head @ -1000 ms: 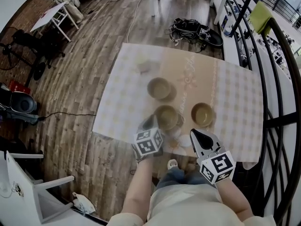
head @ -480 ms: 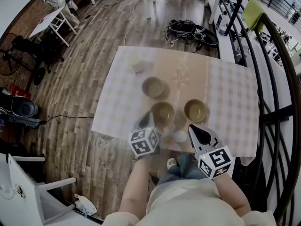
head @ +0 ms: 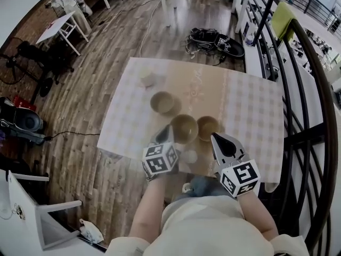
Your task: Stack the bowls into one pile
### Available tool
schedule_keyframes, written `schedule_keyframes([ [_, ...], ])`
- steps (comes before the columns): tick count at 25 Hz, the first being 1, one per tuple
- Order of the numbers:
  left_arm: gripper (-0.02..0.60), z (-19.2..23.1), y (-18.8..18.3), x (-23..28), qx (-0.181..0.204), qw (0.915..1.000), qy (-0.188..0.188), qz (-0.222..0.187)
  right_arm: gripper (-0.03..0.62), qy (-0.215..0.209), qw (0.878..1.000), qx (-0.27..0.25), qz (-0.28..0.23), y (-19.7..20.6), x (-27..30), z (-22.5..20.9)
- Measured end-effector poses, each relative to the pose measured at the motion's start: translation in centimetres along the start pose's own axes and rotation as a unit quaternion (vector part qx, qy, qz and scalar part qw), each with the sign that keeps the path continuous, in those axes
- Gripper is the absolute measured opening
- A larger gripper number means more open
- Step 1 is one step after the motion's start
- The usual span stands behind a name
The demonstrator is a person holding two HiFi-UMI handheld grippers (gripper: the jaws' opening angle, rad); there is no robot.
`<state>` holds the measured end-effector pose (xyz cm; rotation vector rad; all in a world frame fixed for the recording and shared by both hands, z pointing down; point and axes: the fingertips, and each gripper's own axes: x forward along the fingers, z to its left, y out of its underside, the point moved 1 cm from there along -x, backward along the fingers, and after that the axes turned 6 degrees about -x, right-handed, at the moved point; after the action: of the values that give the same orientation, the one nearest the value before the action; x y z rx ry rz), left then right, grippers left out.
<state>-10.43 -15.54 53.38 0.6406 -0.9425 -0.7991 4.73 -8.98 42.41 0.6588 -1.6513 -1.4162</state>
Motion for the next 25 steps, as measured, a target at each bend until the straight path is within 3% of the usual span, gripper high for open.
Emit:
schedule_keyframes([
  [11,0.012,-6.0,2.1,3.7,0.018,0.9992,0.015,0.033,0.0,0.017,1.0,0.008,-0.017,-0.9,-1.0,-6.1],
  [25,0.012,-7.9,5.7,6.7,0.034,0.9966,-0.002,0.075,0.0,0.018,1.0,0.019,-0.015,0.1,-1.6,-9.8],
])
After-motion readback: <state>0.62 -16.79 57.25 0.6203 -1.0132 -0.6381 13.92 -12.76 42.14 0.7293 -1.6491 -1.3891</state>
